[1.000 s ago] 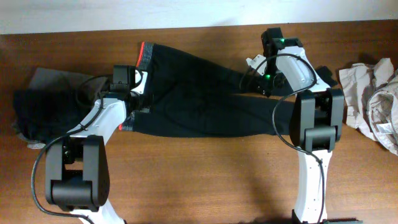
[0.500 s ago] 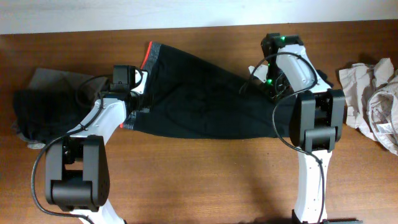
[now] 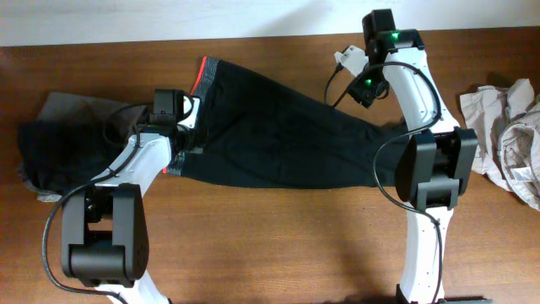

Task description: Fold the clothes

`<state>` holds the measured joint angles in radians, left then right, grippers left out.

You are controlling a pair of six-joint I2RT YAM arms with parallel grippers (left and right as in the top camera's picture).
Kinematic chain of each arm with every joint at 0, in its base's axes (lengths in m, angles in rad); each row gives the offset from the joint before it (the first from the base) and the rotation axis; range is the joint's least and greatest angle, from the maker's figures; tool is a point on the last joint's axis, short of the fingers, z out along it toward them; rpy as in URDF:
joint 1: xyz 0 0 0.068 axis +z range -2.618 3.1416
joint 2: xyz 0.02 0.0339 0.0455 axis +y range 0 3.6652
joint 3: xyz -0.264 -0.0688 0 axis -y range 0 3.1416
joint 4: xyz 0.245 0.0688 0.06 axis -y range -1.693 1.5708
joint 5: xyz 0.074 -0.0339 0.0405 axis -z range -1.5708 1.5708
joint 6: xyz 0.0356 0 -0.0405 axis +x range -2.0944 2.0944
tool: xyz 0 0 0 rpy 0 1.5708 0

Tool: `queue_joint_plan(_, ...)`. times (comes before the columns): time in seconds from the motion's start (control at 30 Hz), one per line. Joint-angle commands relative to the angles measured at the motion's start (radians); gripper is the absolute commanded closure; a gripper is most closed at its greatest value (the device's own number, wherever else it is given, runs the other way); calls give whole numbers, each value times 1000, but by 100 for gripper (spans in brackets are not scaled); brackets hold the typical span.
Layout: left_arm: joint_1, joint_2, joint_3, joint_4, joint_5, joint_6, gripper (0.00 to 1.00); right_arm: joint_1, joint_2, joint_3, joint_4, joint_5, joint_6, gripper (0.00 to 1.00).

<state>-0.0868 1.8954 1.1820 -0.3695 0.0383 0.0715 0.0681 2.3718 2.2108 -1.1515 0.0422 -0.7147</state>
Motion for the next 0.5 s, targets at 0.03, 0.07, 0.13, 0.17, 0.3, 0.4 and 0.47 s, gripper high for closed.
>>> queue_joint_plan(0.03,-2,0,14,-31,11,-15,40,21,-24,18,-6,-281,131,21)
queue_joint_plan(0.07,-2,-5,25,-40,11,-16,40,24,-24,18,-6,-307,164,21)
queue_joint_plan(0.13,-2,-19,59,-65,12,-26,37,38,-24,18,-6,-345,299,21)
queue_joint_plan(0.17,-2,-30,84,-79,11,-26,30,44,-24,18,-8,-346,348,22)
queue_joint_plan(0.3,-2,-80,189,-129,11,-25,25,63,-26,18,-23,-403,452,25)
queue_joint_plan(0.4,-2,-98,257,-152,12,-17,25,65,-26,18,-28,-451,478,22)
queue_joint_plan(0.47,-2,-99,281,-170,15,-17,25,55,-28,19,-33,-451,569,25)
